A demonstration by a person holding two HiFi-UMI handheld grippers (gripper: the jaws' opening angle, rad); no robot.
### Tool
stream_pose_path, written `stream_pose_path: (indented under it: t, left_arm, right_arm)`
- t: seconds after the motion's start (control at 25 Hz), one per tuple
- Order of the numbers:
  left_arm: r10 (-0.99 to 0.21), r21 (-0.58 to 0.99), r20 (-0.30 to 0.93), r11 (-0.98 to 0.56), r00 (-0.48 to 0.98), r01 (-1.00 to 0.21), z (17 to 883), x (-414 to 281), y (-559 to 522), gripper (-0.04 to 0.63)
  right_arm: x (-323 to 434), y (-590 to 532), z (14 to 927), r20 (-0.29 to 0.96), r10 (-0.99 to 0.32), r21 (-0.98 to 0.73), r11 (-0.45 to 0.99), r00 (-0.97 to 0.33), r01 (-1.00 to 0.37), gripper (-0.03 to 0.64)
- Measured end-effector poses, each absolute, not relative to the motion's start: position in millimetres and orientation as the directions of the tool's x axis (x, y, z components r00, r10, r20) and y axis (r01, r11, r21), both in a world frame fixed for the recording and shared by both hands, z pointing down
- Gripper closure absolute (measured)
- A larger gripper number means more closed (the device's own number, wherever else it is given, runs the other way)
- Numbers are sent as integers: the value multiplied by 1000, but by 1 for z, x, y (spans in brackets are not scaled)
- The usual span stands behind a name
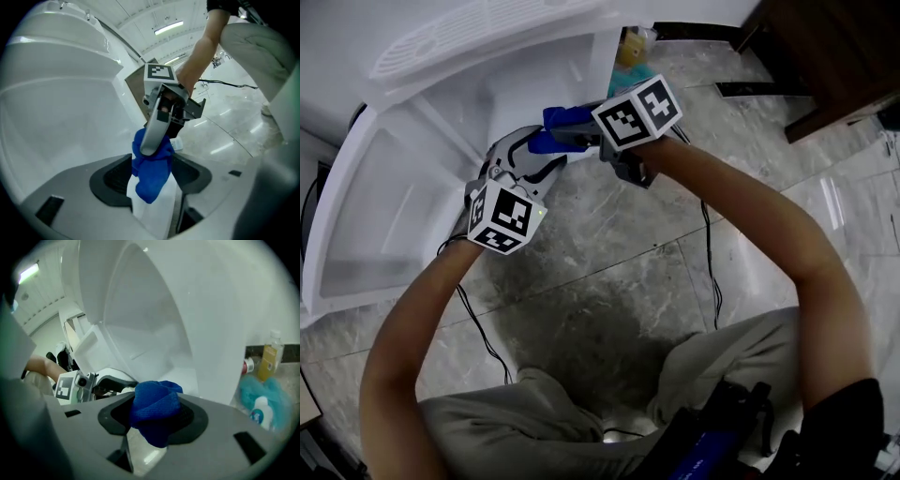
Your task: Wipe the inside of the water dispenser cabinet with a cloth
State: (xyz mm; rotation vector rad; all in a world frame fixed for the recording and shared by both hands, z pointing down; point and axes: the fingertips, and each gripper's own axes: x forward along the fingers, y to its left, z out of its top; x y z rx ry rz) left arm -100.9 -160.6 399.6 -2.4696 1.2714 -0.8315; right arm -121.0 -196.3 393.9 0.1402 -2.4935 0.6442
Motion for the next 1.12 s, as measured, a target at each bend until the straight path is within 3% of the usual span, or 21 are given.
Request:
stream_pose_path:
  t: [0.16,0.32,0.36,0.4,0.88,0.96,1.04,1.12]
  left_arm:
    - [-743,-558,367,-657,559,-507,390,-63,-148,310]
    - [-655,-632,417,-707,630,-317,386,-14,-130,311]
    - [-651,-643,431,-708,625,-293,386,-8,-127,322]
    - [-651,-651,445,-707,615,-277,386,-5,-124,388]
    - [-678,-695,474,-680,561,-234,366,-8,-127,429]
    - [-683,-706,468,-670,560,-228,366,-6,-127,410]
    - [-692,-710,457,-662,559,-239,366,-5,-129,327]
    - [-689,-705,467,-668,554,-237,368,-5,-130,308]
  right_arm:
    - [-100,-156,394,517,197,-554,819,-833,-150,453]
    - [-78,-128,402,568,257,-524,846,-782,-102,453]
    - [-74,-126,404,578,266,-528,842,-772,-105,453]
    - [-73,-124,404,571,280,-545,832,-771,-101,453]
    - [-72,-128,374,543,251,-506,859,-801,-75,442]
    - [-68,-127,377,567,235,-499,860,-790,-102,443]
    - [-63,-128,380,588,225,-493,861,-777,-124,443]
    - [-61,-128,378,588,218,-491,862,-779,-129,443]
